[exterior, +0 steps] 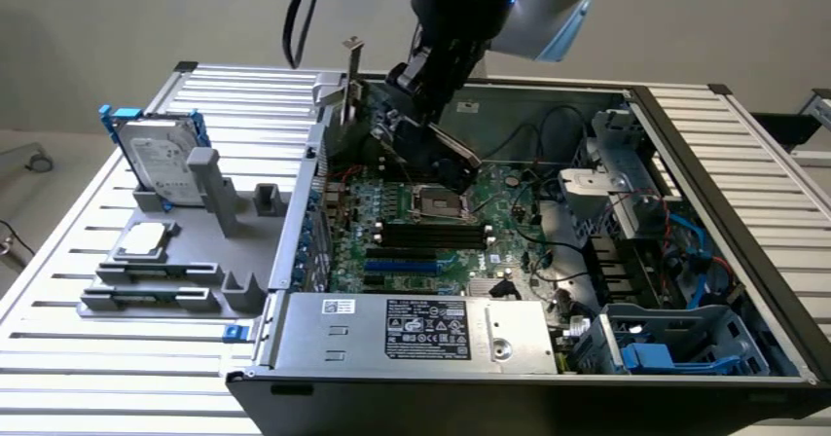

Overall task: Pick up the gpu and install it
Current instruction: 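Insert the gpu into the slot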

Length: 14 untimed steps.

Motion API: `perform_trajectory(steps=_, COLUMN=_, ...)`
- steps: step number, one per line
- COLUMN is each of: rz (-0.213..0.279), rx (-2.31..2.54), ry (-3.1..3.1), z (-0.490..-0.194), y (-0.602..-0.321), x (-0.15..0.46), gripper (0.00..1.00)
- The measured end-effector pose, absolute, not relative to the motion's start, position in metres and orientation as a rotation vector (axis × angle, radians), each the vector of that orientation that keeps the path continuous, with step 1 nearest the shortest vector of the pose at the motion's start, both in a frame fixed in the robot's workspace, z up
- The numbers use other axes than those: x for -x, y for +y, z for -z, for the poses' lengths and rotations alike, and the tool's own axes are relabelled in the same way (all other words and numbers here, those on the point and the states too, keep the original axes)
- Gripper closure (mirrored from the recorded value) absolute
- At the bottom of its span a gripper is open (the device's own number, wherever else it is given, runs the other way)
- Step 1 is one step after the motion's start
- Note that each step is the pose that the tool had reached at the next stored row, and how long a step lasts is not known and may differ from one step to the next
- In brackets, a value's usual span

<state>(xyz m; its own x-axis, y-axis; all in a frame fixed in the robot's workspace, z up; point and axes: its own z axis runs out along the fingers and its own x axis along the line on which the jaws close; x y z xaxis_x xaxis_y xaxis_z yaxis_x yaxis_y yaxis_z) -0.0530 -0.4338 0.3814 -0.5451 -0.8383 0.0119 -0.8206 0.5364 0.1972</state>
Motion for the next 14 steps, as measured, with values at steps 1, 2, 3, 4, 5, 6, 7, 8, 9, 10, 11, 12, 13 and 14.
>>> perform_trajectory(steps=1, rz=0.254, rx=-1.465, ry=-2.647, z=-0.3813, y=-0.4338, x=0.053, gripper=0.74)
perform_trajectory(steps=2, rz=0.25, rx=-1.491, ry=-2.634, z=-0.3812, y=-0.4338, x=0.053, gripper=0.74)
perform_trajectory(steps=3, rz=0.246, rx=-1.517, ry=-2.622, z=-0.381, y=-0.4338, x=0.053, gripper=0.74)
perform_trajectory(steps=4, rz=0.241, rx=-1.542, ry=-2.611, z=-0.3808, y=-0.4338, x=0.053, gripper=0.74)
perform_trajectory(steps=5, rz=0.237, rx=-1.567, ry=-2.598, z=-0.3806, y=-0.4338, x=0.053, gripper=0.74)
perform_trajectory(steps=6, rz=0.232, rx=-1.592, ry=-2.587, z=-0.3803, y=-0.4338, x=0.053, gripper=0.74)
perform_trajectory(steps=7, rz=0.227, rx=-1.617, ry=-2.575, z=-0.38, y=-0.4338, x=0.053, gripper=0.74)
perform_trajectory(steps=8, rz=0.222, rx=-1.642, ry=-2.564, z=-0.3797, y=-0.4338, x=0.053, gripper=0.74)
perform_trajectory(steps=9, rz=0.216, rx=-1.668, ry=-2.551, z=-0.3795, y=-0.4338, x=0.053, gripper=0.74)
perform_trajectory(steps=10, rz=0.211, rx=-1.692, ry=-2.539, z=-0.3792, y=-0.4338, x=0.053, gripper=0.74)
perform_trajectory(steps=11, rz=0.207, rx=-1.716, ry=-2.526, z=-0.3788, y=-0.4338, x=0.053, gripper=0.74)
perform_trajectory(steps=12, rz=0.203, rx=-1.74, ry=-2.511, z=-0.3785, y=-0.4338, x=0.053, gripper=0.74)
perform_trajectory(steps=13, rz=0.199, rx=-1.764, ry=-2.497, z=-0.3781, y=-0.4338, x=0.053, gripper=0.74)
perform_trajectory(steps=14, rz=0.195, rx=-1.787, ry=-2.482, z=-0.3777, y=-0.4338, x=0.053, gripper=0.74)
